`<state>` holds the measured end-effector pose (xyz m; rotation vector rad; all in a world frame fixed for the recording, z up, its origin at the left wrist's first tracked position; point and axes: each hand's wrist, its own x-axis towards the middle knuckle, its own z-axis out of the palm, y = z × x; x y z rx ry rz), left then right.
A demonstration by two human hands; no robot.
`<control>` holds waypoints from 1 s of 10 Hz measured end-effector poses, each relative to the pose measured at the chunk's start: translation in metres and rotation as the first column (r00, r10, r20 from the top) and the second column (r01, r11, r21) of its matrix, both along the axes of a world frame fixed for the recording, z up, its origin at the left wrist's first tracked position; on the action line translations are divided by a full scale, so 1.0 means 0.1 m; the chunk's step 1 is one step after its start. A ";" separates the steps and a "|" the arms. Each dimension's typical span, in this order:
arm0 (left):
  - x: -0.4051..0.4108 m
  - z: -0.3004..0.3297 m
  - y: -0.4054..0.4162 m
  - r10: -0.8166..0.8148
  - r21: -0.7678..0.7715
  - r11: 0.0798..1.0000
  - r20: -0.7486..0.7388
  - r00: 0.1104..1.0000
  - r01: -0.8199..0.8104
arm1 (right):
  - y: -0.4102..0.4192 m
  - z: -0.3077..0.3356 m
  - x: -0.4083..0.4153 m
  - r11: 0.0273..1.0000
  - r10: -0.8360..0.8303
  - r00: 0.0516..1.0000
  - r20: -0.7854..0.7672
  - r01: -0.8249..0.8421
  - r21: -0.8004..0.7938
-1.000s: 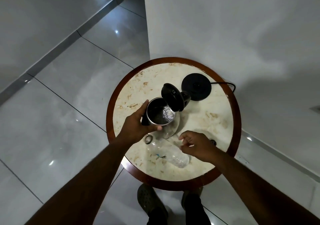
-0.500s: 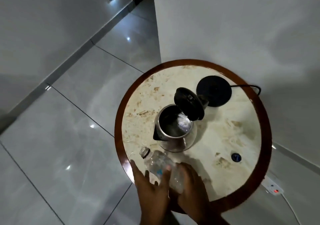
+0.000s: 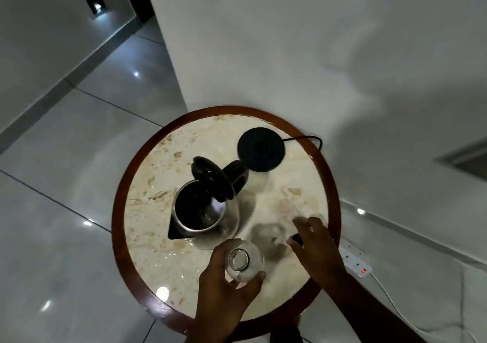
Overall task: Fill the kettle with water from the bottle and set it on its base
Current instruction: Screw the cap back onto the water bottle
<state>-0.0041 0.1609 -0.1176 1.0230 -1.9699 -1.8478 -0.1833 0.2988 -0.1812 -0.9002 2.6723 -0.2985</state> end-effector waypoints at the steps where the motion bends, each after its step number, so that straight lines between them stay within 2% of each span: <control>1: -0.30 -0.01 0.06 -0.056 0.001 0.998 -0.020 0.998 0.056 | 0.06 -0.09 -0.06 0.989 0.060 0.972 0.228 -0.088 0.116; 2: -0.51 -0.01 0.04 -0.097 -0.050 0.994 -0.035 0.995 0.095 | 0.05 0.03 -0.11 0.982 -0.118 0.965 0.234 0.149 -0.117; 3: -0.69 -0.05 -0.01 -0.178 -0.088 0.981 -0.023 0.984 0.175 | 0.07 0.54 -0.26 0.741 -0.345 0.851 0.396 0.506 -0.441; 4: -0.83 -0.09 -0.05 -0.233 -0.043 0.972 -0.011 0.972 0.232 | 0.03 1.19 -0.30 0.715 -0.025 0.879 0.476 0.348 -0.606; 5: -0.90 -0.12 -0.08 -0.317 -0.071 0.946 -0.012 0.948 0.315 | -0.14 1.61 -0.20 0.849 0.252 0.927 0.278 -0.075 -0.522; 6: -0.94 -0.14 -0.11 -0.371 -0.063 0.926 0.012 0.928 0.371 | -0.30 1.67 -0.14 0.885 0.416 0.895 0.159 -0.358 -0.298; 7: -0.94 -0.19 -0.13 -0.404 -0.018 0.915 0.020 0.915 0.404 | -0.42 1.70 -0.13 0.877 0.477 0.872 0.112 -0.464 -0.124; 8: -0.96 -0.21 -0.12 -0.409 -0.037 0.912 0.009 0.913 0.409 | -0.43 1.72 -0.12 0.813 0.577 0.815 0.057 -0.579 0.055; 9: -0.97 -0.18 -0.11 -0.408 -0.045 0.912 -0.012 0.913 0.407 | -0.42 1.83 -0.12 0.852 0.521 0.853 -0.015 -0.519 0.063; 10: -0.98 -0.16 -0.11 -0.423 -0.034 0.906 0.001 0.906 0.422 | -0.42 1.77 -0.08 0.851 0.511 0.859 0.031 -0.511 0.121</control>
